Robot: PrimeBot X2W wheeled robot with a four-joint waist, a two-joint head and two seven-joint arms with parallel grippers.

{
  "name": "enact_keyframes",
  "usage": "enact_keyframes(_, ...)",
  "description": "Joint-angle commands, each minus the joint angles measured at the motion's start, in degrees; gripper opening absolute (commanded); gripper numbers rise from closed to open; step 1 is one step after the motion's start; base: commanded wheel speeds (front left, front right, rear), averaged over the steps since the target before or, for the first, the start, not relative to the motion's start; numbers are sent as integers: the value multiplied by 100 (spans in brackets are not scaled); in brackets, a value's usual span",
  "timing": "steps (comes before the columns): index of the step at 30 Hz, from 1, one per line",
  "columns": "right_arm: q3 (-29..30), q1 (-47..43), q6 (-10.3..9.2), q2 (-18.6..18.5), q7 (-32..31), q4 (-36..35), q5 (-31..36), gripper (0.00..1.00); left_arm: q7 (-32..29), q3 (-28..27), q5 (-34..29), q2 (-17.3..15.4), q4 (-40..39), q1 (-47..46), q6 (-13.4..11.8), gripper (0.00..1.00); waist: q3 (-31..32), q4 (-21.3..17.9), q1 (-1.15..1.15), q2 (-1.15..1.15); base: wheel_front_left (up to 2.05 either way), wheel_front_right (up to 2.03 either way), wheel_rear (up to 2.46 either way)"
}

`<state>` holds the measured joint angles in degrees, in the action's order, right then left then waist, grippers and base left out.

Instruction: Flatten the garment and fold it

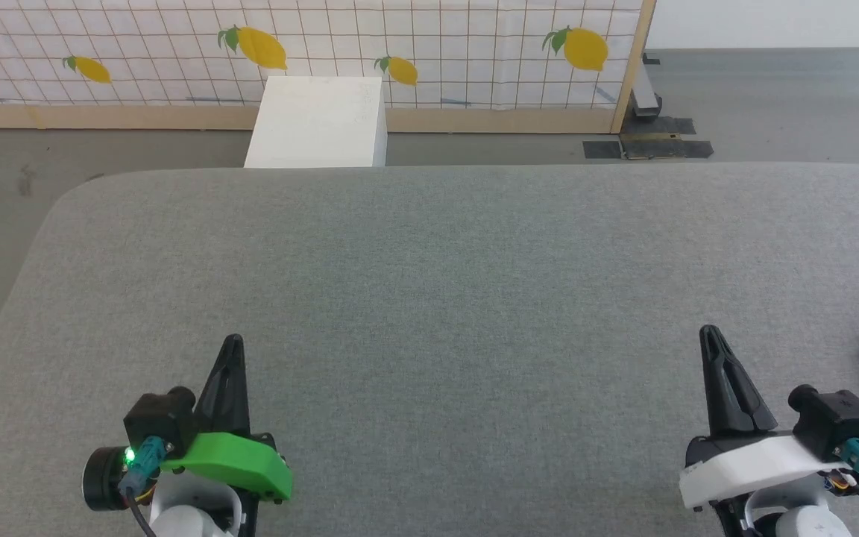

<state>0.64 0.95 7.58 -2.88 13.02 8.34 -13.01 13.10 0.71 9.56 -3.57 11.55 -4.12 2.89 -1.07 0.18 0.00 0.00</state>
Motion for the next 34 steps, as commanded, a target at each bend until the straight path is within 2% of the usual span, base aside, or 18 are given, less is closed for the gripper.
enact_keyframes(1, -4, -13, -1, 0, -40, -49, 79, 0, -40, -7, -44, 9, -52, 55, -35, 0, 1, 0, 0, 0, 0, 0, 0)
enact_keyframes(34, -22, -38, -3, 0, -421, -286, 448, 0, -424, -26, -320, 27, -385, 163, -112, 0, 33, -5, 0, 0, 0, 0, 0)
